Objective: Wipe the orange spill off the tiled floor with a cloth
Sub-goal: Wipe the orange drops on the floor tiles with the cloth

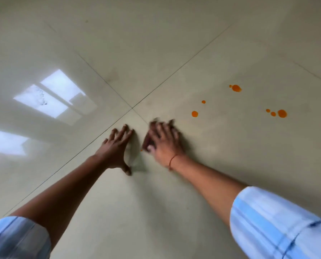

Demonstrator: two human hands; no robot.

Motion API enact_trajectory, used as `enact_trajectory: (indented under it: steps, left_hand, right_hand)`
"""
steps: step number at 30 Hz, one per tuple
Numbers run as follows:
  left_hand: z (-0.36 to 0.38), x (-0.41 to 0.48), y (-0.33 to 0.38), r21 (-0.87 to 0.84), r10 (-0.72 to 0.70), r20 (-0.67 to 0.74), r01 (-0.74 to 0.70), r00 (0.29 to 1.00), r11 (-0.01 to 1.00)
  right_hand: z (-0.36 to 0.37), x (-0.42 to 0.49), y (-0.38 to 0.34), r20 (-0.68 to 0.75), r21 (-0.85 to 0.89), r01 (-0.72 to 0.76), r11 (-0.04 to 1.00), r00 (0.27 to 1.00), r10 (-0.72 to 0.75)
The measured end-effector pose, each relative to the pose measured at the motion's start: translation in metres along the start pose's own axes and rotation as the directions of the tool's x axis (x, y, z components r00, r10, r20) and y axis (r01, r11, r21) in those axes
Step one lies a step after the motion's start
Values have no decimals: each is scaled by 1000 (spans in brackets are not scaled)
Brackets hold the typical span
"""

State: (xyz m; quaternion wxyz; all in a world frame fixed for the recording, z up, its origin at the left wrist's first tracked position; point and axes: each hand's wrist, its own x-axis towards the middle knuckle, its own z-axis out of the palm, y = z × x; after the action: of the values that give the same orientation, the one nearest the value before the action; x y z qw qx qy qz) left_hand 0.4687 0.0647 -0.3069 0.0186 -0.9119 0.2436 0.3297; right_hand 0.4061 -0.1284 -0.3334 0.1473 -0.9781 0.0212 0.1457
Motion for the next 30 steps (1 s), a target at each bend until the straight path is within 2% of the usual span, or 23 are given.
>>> enact_trajectory:
  steps: [2,4,6,7,8,9,10,11,13,14,16,18,20,21,22,24,26,27,29,30]
  left_hand:
    - [0,0,-6,-15,6,6,-6,1000,1000]
    - [0,0,-8,-17,20,17,-20,1000,1000]
    - [-1,-1,-8,-8,23,14,-23,1000,1000]
    - [-1,0,-8,-5,21,13,-21,1000,1000]
    - [0,0,-8,-3,21,17,-21,1000,1000]
    - [0,1,-9,-2,26,18,-26,1000,1000]
    - [-2,2,-12,2,34,17,-34,999,999]
    - [-4,2,-16,6,48,16,-48,999,999]
    - [-9,3,-26,43,79,18,-80,997,996]
    - [-11,3,-27,73,94,14,-95,995,993]
    - [-13,1,-26,107,106,5,-106,994,989]
    - [-13,-1,-24,101,81,7,-82,997,992]
    - [-10,0,-21,79,54,22,-56,998,995]
    - [-9,1,-18,66,42,23,-43,999,997]
    - [-8,4,-14,63,32,23,-34,999,997]
    - [-11,16,-1,56,40,2,-40,999,998]
    - [-23,35,21,10,69,-37,-69,997,998]
    - [-31,44,34,-16,82,-51,-83,995,996]
    - [-43,63,63,-30,108,-48,-110,993,993]
    - [-46,71,78,-26,116,-37,-117,993,993]
  right_hand:
    - [21,-41,-21,61,15,239,971,969,-240]
    - [26,-86,14,50,-42,376,926,926,-374]
    - [16,-71,49,4,-130,359,924,932,-361]
    - [5,-48,51,-11,-129,280,951,959,-284]
    - [-3,-21,40,-54,-112,187,976,980,-194]
    - [-7,0,17,-31,-91,116,989,992,-119]
    - [0,10,-9,-32,-101,114,988,993,-117]
    - [7,5,-30,3,-83,163,983,987,-163]
    - [23,-35,-34,67,-55,354,934,934,-350]
    - [27,-64,-14,75,-47,424,904,904,-420]
    - [21,-85,32,51,-102,451,887,893,-448]
    - [9,-53,52,4,-137,321,937,946,-324]
    - [-1,-17,29,-1,-88,116,989,993,-117]
    - [2,-12,11,-11,-78,89,993,996,-90]
    - [7,-19,-3,7,-62,124,990,992,-124]
    - [19,-59,2,33,-64,293,954,956,-292]
    - [15,-94,55,10,-50,306,951,952,-306]
    - [9,-92,85,-39,-52,239,970,970,-241]
    - [-16,-61,133,-111,-48,-21,999,994,15]
    - [-29,-36,143,-127,-33,-149,988,981,144]
